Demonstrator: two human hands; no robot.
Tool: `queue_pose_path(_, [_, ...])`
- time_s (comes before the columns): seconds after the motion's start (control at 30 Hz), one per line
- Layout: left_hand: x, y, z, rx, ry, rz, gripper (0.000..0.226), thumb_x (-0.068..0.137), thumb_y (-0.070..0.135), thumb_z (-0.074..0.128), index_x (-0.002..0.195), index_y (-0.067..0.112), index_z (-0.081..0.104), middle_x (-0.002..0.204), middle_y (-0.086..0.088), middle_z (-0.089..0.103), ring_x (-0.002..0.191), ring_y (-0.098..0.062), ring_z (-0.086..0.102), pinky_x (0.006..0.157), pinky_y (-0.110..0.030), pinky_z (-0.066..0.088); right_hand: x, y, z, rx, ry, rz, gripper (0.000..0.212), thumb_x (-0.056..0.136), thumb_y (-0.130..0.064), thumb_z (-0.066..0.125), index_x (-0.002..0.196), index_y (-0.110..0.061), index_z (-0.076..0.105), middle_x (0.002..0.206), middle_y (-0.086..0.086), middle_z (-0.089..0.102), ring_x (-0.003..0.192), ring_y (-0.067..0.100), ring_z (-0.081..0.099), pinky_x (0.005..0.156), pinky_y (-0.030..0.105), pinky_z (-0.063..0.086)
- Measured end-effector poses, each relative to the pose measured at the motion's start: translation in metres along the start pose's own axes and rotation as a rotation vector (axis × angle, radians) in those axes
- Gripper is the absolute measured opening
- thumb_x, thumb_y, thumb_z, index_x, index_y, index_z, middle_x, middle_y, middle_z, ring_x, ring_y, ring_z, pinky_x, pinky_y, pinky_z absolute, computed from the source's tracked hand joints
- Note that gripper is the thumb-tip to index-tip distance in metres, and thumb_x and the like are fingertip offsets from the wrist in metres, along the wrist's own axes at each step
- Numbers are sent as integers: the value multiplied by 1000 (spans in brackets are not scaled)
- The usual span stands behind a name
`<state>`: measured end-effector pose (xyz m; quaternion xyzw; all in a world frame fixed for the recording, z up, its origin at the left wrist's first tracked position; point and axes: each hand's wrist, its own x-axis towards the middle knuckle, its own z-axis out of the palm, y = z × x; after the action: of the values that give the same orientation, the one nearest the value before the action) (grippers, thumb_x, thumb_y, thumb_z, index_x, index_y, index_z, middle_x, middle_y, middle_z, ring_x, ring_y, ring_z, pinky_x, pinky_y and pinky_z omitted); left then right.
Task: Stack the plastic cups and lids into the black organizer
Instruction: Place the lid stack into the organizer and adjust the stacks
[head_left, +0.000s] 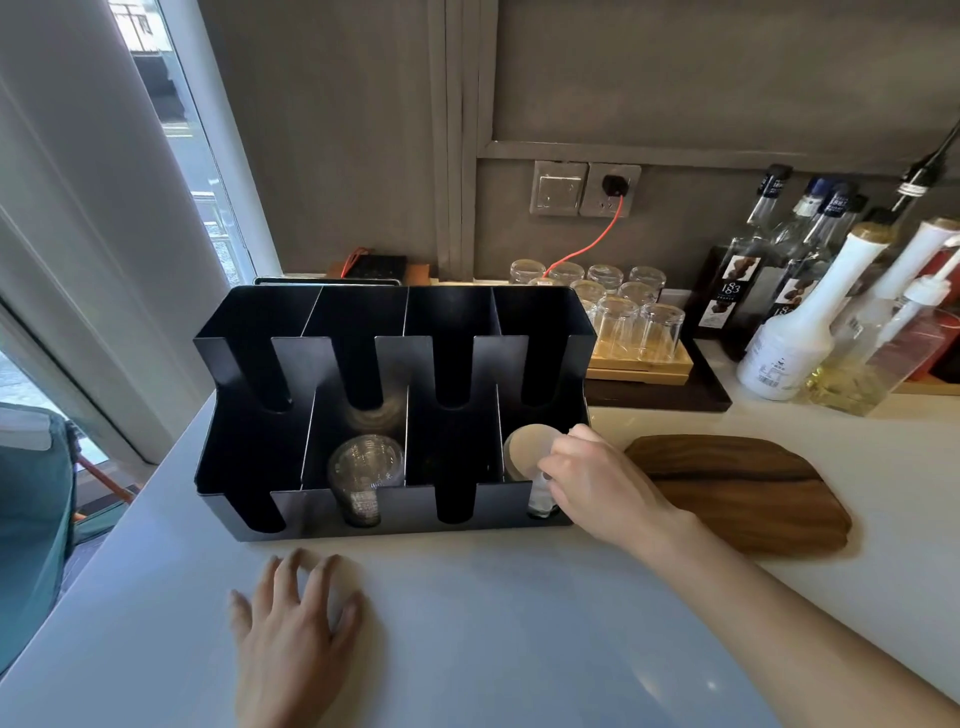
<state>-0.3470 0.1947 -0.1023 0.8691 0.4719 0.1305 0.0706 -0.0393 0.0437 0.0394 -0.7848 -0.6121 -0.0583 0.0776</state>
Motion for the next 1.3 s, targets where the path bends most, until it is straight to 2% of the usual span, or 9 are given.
queue_pose_path(0.03, [0, 0, 0, -1, -3, -2, 59, 82, 59, 41, 121, 24, 67, 132, -18, 60, 134, -41, 46, 106, -69, 29, 0, -1, -2, 8, 17, -22, 7, 85, -11, 67, 79, -11, 69, 80, 5, 61, 78, 25, 56, 64, 31, 42])
queue_pose_path(0.1, [0, 1, 0, -2, -7, -5, 59, 81, 59, 41, 121, 24, 67, 132, -18, 59, 134, -41, 46, 107, -69, 29, 0, -4, -5, -13, 50, -73, 21, 73, -6, 79, 60, -15, 64, 63, -1, 54, 62, 19, 52, 56, 24, 32])
queue_pose_path(0.13, [0, 1, 0, -2, -6, -5, 59, 81, 59, 41, 121, 24, 67, 132, -18, 60, 134, -42, 47, 107, -69, 29, -1, -3, -4, -18, 49, -67, 25, 72, -5, 80, 58, -16, 62, 60, -3, 52, 60, 18, 50, 54, 24, 31])
queue_pose_path(0.3, [1, 1, 0, 0, -5, -7, 59, 81, 59, 41, 120, 25, 67, 131, -17, 60, 134, -40, 48, 107, -68, 29, -1, 0, 1, -17, 75, -47, 18, 82, -7, 69, 66, -15, 66, 66, -1, 54, 70, 19, 48, 54, 31, 44])
queue_pose_path(0.73, [2, -1, 3, 0, -17, -15, 60, 80, 61, 41, 120, 26, 68, 132, -17, 60, 134, -39, 48, 107, -68, 28, -4, -1, 0, 21, 71, -35, 11, 86, -8, 64, 77, -14, 67, 78, 1, 57, 77, 19, 47, 61, 35, 50])
queue_pose_path(0.9, [3, 0, 2, -17, -18, -29, 59, 79, 60, 42, 120, 27, 68, 132, -15, 60, 134, -40, 49, 108, -67, 27, 3, -7, -3, 48, 95, -67, 14, 86, -5, 56, 94, -11, 66, 100, 0, 60, 91, 20, 48, 72, 32, 52])
queue_pose_path(1.1, [3, 0, 2, -27, -16, -22, 55, 77, 59, 44, 117, 29, 67, 130, -14, 61, 132, -39, 50, 106, -68, 28, 8, -8, -5, 48, 71, -74, 22, 80, 6, 50, 89, -9, 64, 93, 3, 62, 91, 23, 50, 70, 36, 53])
queue_pose_path(1.3, [2, 2, -3, -60, -40, -29, 53, 76, 57, 46, 118, 30, 63, 129, -16, 62, 131, -36, 47, 106, -68, 27, 11, -12, -3, 46, 3, -92, 14, 82, 0, 57, 89, -9, 64, 98, 3, 62, 96, 22, 51, 78, 35, 53])
